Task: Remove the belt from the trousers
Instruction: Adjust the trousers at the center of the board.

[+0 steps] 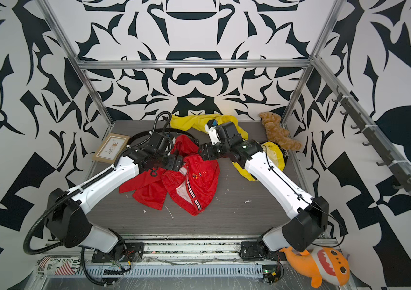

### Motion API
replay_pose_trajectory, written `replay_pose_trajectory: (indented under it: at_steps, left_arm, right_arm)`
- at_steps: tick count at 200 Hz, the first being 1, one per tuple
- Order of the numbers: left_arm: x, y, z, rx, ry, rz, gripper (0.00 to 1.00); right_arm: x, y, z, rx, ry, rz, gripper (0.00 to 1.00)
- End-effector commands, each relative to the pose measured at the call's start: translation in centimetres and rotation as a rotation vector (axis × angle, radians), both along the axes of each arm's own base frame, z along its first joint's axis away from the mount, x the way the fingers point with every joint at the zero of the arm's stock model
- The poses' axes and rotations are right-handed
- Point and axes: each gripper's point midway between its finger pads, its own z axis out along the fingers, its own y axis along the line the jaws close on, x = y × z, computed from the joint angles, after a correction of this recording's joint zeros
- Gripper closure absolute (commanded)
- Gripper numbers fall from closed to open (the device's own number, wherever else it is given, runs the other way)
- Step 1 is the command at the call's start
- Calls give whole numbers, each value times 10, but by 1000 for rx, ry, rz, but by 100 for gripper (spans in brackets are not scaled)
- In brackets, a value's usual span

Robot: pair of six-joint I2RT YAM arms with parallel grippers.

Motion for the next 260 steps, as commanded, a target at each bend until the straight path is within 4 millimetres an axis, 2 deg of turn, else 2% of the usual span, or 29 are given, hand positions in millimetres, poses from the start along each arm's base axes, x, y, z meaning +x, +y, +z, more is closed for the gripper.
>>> replay_pose_trajectory:
  at_steps: [1, 16, 47, 60, 65, 69, 80, 87, 92, 109, 125, 142, 154, 158, 161, 168, 189, 213, 228, 245, 260]
  left_arm:
    - [-5, -10, -23, -53, 70, 6, 1]
    - [-3, -10, -36, -34, 92, 13, 1]
    - [-5, -4, -57, 11, 123, 28, 1]
    - [-7, 3, -68, 41, 128, 35, 1]
    - [-8, 5, -72, 52, 133, 36, 1]
    - [-9, 8, -75, 59, 142, 40, 1]
    - [-13, 12, -79, 65, 159, 55, 1]
    - [-15, 14, -77, 61, 160, 62, 1]
    - [-16, 16, -72, 54, 151, 68, 1]
    - [-19, 26, -45, 45, 97, 96, 1]
    - [-20, 41, -10, 47, 20, 133, 1]
    - [-21, 65, 27, 68, -69, 198, 1]
    - [-22, 84, 50, 90, -122, 253, 1]
    - [-22, 90, 54, 108, -132, 272, 1]
    - [-25, 96, 67, 102, -164, 286, 1]
    - [-27, 106, 80, 111, -195, 314, 1]
    - [-33, 124, 111, 106, -287, 372, 1]
    - [-39, 126, 120, 74, -320, 366, 1]
    - [-39, 117, 110, 53, -291, 338, 1]
    - [-36, 106, 83, 40, -229, 313, 1]
    - [-31, 96, 55, 34, -176, 306, 1]
  right_arm:
    - [-11, 3, -64, -8, 151, -33, 21]
    - [-15, 4, -92, -1, 209, -56, 18]
    - [-13, 17, -149, 33, 313, -69, 16]
    - [-13, 15, -175, 4, 367, -94, 17]
    - [-13, 17, -182, 5, 384, -90, 22]
    - [-14, 19, -189, 8, 402, -90, 30]
    - [-16, 25, -198, 33, 436, -76, 66]
    - [-18, 31, -197, 63, 452, -59, 91]
    - [-18, 34, -192, 81, 453, -52, 100]
    - [-22, 55, -150, 172, 397, 8, 100]
    - [-31, 83, -94, 242, 319, 111, 100]
    - [-36, 114, -38, 312, 227, 214, 100]
    - [-37, 136, -11, 367, 190, 284, 100]
    - [-36, 144, -4, 384, 183, 307, 100]
    - [-35, 149, 0, 395, 177, 321, 100]
    - [-32, 163, 10, 419, 169, 356, 100]
    - [-18, 206, 11, 426, 159, 421, 100]
    - [-2, 248, -9, 447, 200, 448, 100]
    - [13, 263, -36, 407, 238, 409, 100]
    - [27, 269, -73, 354, 283, 357, 100]
    - [34, 264, -98, 298, 306, 324, 77]
